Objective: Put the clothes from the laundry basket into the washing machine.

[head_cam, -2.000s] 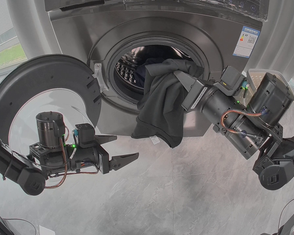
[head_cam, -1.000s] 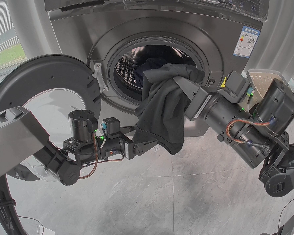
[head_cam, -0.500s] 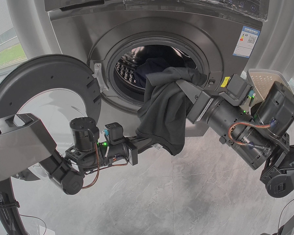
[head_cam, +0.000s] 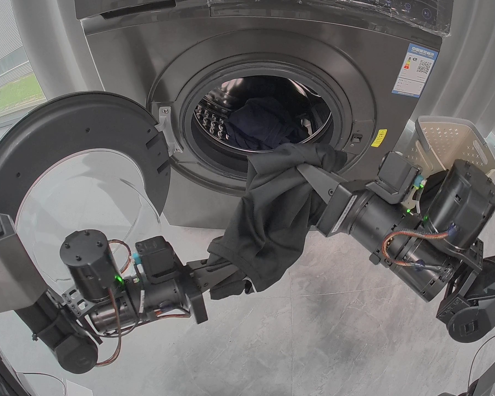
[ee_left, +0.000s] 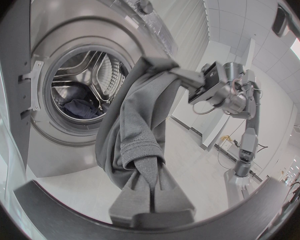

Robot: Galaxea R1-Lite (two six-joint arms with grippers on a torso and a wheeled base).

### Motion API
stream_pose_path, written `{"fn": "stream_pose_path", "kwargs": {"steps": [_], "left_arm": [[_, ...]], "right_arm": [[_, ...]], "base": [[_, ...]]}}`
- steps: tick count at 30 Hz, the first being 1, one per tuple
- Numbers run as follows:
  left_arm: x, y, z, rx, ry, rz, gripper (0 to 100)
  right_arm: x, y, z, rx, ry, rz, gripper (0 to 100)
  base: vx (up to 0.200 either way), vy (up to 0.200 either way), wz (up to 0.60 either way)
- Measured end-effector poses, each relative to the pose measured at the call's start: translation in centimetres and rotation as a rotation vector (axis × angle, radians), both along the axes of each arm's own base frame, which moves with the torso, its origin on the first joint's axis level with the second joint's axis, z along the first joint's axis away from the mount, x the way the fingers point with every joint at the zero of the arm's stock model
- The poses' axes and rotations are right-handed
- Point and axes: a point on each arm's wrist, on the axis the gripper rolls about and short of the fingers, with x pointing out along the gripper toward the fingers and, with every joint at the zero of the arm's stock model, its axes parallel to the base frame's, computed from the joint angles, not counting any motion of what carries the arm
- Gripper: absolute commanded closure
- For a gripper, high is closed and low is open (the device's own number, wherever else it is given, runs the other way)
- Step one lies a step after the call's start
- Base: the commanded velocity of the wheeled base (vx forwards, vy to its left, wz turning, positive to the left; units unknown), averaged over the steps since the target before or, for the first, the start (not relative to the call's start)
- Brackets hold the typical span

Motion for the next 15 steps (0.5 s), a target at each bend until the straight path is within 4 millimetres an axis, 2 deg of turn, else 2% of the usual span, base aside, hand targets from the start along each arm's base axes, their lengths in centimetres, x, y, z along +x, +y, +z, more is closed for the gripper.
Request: {"fn": "stream_pose_path", "kwargs": {"steps": [4,11,12,15], "left_arm": [[-1.9,0.7,0.7,-0.010,-0.012,-0.017,100],[-2.9,1.2,2.0,-0.038,-0.048,-0.024,100],[-3.0,1.2,2.1,-0.042,-0.051,-0.024,100],[-2.9,1.2,2.7,-0.064,-0.061,-0.023,100]], "right_arm": [[-0.1,0.0,-0.8,-0.018,0.021,0.009,100],[-0.1,0.3,-1.8,-0.044,0.047,0.015,100],[0.0,0.4,-2.0,-0.048,0.051,0.016,0],[0.1,0.6,-2.5,-0.052,0.053,0.017,0]], "base": [[0.000,0.000,0.00],[0.000,0.000,0.00],[0.000,0.000,0.00],[0.000,0.000,0.00]]}}
